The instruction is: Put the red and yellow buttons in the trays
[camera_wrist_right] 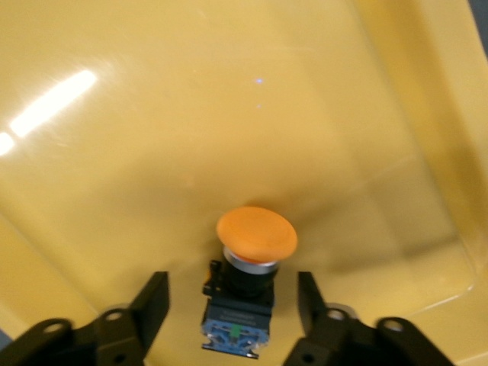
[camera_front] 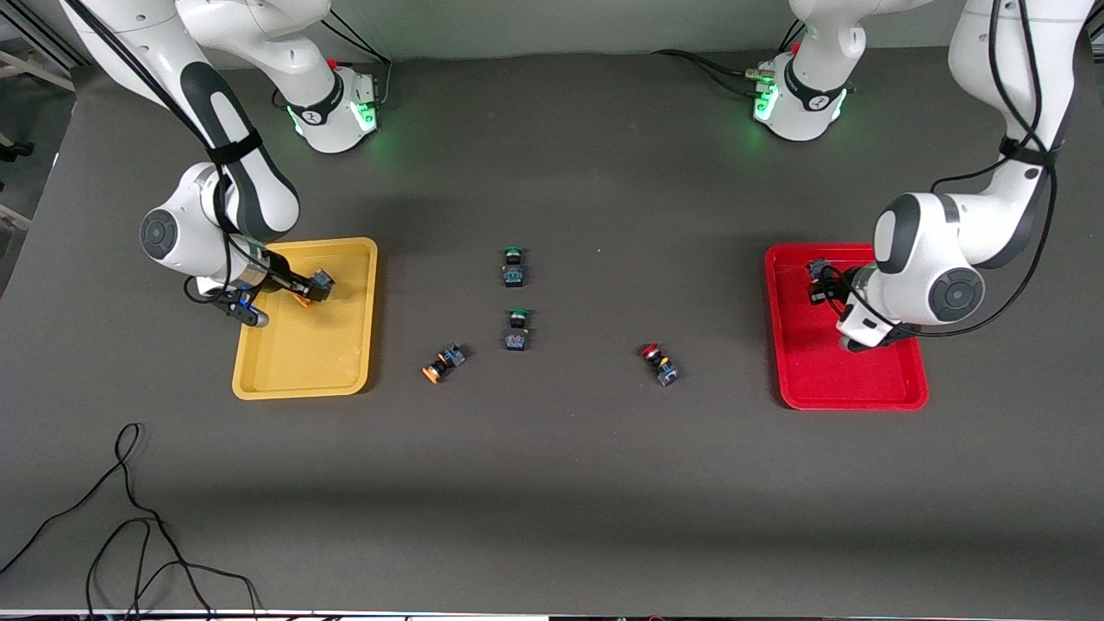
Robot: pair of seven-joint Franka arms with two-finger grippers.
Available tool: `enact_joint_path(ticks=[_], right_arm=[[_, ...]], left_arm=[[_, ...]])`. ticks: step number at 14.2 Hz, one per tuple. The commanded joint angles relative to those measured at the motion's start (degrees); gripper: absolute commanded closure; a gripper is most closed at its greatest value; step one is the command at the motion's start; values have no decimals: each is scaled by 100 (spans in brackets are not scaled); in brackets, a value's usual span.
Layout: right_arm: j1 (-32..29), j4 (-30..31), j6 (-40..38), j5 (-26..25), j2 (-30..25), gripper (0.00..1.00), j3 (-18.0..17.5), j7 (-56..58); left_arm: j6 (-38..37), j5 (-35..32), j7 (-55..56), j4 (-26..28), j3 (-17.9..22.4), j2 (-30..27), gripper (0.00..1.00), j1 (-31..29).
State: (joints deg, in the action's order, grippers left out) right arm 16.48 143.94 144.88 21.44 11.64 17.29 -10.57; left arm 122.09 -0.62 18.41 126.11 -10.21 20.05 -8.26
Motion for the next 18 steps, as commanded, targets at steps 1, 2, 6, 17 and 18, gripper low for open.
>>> enact_joint_path(ticks=[1, 2, 6, 17, 18], right_arm=[[22, -601, -554, 158, -285, 0, -285, -40], [22, -1092, -827, 158, -181, 0, -383, -337], [66, -3709, -1865, 62, 1161, 0, -1129, -2549], [418, -4719, -1893, -360, 2879, 0, -1887, -5218], [435, -4639, -1885, -360, 2870, 0, -1887, -5218]], left_arm=[[-61, -96, -66, 2, -34, -97, 0, -62], [-298, -105, -66, -94, -51, -229, 1, -36], [-2264, 113, 170, -1847, -332, -275, 1, 244], [-891, 607, 3520, -5193, -342, 2687, 1, 2091], [-697, 468, 3512, -5175, -342, 2784, 1, 2091]])
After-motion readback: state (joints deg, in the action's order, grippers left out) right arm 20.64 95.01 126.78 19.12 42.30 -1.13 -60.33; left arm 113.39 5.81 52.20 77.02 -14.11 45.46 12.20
